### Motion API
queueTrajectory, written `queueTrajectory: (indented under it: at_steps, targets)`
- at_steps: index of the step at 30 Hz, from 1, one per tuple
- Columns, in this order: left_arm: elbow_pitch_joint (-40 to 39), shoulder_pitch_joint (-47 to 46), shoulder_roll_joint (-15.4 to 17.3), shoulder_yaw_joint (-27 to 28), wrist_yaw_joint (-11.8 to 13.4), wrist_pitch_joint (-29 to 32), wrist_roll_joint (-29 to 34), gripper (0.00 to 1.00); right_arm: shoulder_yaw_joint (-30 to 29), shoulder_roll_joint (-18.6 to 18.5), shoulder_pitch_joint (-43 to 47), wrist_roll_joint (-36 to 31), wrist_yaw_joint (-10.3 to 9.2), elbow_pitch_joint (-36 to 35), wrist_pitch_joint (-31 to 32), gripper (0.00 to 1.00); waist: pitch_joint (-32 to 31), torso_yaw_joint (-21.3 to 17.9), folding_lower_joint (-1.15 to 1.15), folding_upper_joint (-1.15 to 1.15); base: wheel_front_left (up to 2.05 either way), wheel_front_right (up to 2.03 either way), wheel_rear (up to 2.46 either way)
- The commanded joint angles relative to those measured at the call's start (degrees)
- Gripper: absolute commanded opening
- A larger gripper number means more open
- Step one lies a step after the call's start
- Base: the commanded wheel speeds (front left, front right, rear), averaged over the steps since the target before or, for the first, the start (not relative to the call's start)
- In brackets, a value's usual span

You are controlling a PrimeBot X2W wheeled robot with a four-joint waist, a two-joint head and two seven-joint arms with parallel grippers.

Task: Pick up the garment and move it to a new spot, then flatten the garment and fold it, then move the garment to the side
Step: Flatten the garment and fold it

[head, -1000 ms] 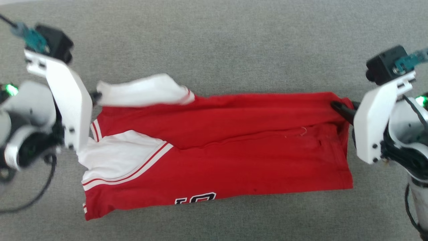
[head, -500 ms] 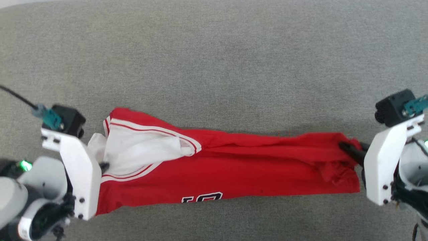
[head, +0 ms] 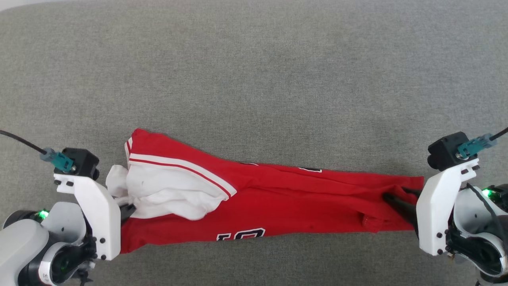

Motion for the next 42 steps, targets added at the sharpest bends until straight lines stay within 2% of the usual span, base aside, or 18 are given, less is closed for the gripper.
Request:
queueTrajectory:
  at_steps: [1,9,17,25,29,30,31,36,42]
  targets:
    - [0.3,0.7,-0.6,0.5,-0.4,-1.0,0.4,1.0,0.0,0.1,-0.4,0.3,0.0,0.0,-0.3,1.0,-0.1,0.0,0.0,0.0,0.0,0.0,0.0]
    - [1.4,3.1,-1.2,3.9,-4.0,-13.5,2.5,1.0,-5.3,2.0,1.1,1.2,0.0,-1.5,-0.3,1.0,-1.2,-0.1,0.0,0.0,0.0,0.0,0.0]
    - [2.3,6.9,-3.1,6.1,-5.7,-26.9,5.4,1.0,-10.1,3.4,3.9,1.4,0.0,1.1,-0.3,1.0,-1.5,0.9,0.0,0.0,0.0,0.0,0.0]
    - [4.5,10.0,-5.5,8.1,-6.9,-39.2,8.7,1.0,-6.4,2.6,2.7,4.3,0.0,8.9,-4.2,1.0,-1.5,2.3,0.0,0.0,0.0,0.0,0.0]
    - [6.9,11.7,-8.0,9.5,-7.8,-44.2,10.1,1.0,-0.6,1.2,0.5,6.9,0.0,14.9,-6.6,1.0,-1.5,3.2,0.0,0.0,0.0,0.0,0.0]
    - [7.3,12.0,-8.4,9.9,-8.0,-44.8,10.7,1.0,0.8,0.8,0.0,7.4,0.01,15.8,-6.9,0.69,-1.5,3.4,0.0,0.0,0.0,0.0,0.0]
    - [7.8,12.5,-9.0,10.5,-8.0,-45.1,11.1,1.0,2.0,0.3,-0.6,8.3,0.01,16.3,-7.3,0.0,-1.5,3.6,0.0,0.0,0.0,0.0,0.0]
    - [9.2,14.7,-11.7,14.0,-9.1,-45.8,13.3,1.0,2.8,-1.6,-2.2,11.6,0.0,18.5,-7.7,0.0,-1.9,4.4,0.0,0.0,0.0,0.0,0.0]
    - [8.8,21.1,-18.1,24.8,-11.8,-45.8,19.6,1.0,-0.5,-4.6,-4.0,14.2,0.0,16.9,-7.5,0.0,-3.0,4.8,0.0,0.0,0.0,0.0,0.0]
